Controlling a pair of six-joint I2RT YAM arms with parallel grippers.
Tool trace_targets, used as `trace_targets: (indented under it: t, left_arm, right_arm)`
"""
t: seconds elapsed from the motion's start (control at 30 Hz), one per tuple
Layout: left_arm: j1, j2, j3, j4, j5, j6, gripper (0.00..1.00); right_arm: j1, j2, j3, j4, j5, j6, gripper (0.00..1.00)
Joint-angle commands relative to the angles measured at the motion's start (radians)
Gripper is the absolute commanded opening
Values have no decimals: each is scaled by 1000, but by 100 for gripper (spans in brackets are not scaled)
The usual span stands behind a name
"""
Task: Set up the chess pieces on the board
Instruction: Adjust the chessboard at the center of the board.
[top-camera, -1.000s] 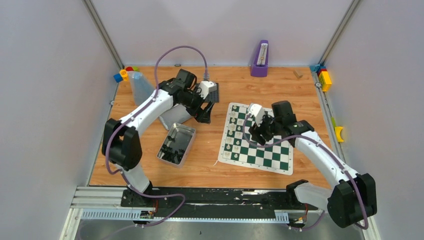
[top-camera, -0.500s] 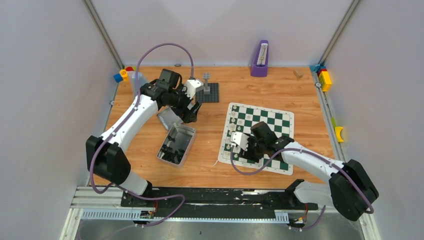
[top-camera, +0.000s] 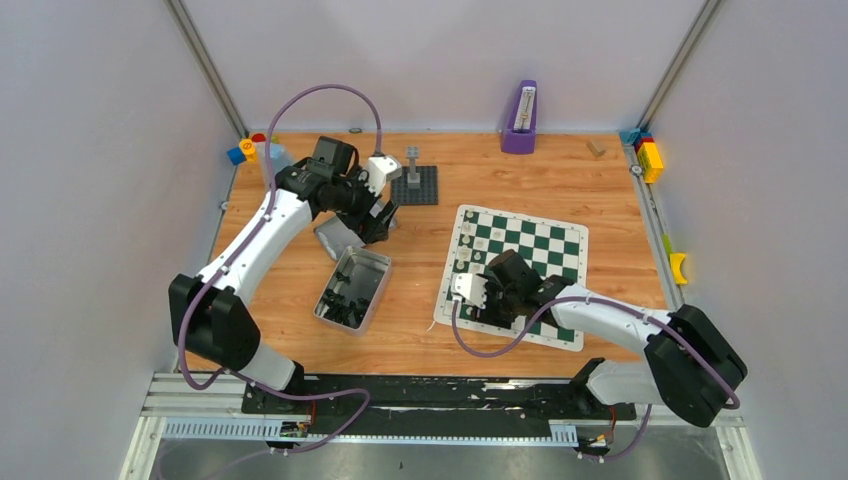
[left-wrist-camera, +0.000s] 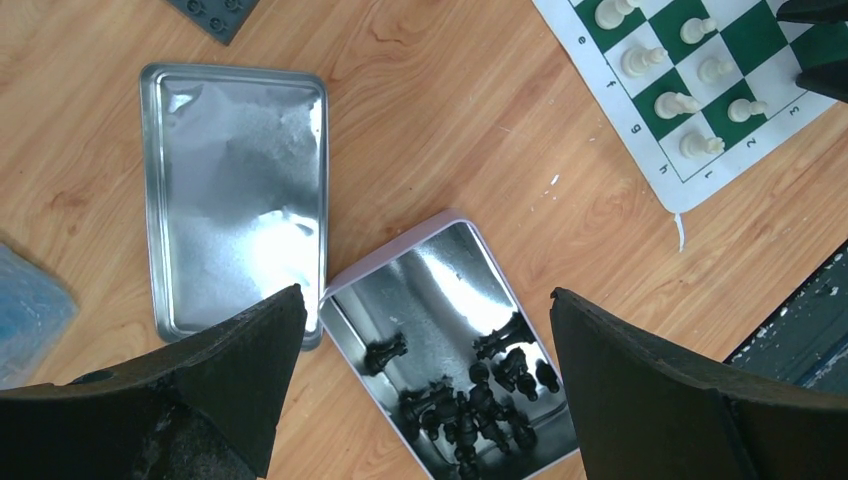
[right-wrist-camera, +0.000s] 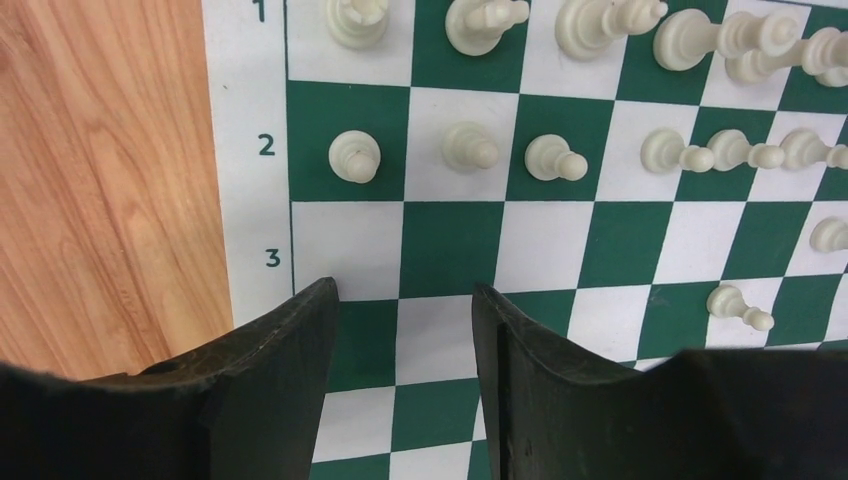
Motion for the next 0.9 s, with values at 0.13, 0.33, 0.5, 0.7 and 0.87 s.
trace_targets:
  t: [0.13,0.33,0.5,0.7,0.87]
  left_arm:
    - [20,-61,16,-13,-6,22,100]
    - [30,-73,18,-15,-29,12,100]
    - [42,-92,26,-18,-76,-6,100]
    - [51,-131,26,-20,-117,-21,100]
    - [53,-161,28,-26,-131,-27,100]
  right_arm:
    - [40,62,32,22,-8,68,53]
    - [56,136,115,-4,-15,143,53]
    - [60,217,209,-28,-10,224,54]
    - [69,316,300,-31,22,317,54]
    - [72,397,380,-35,63,399,54]
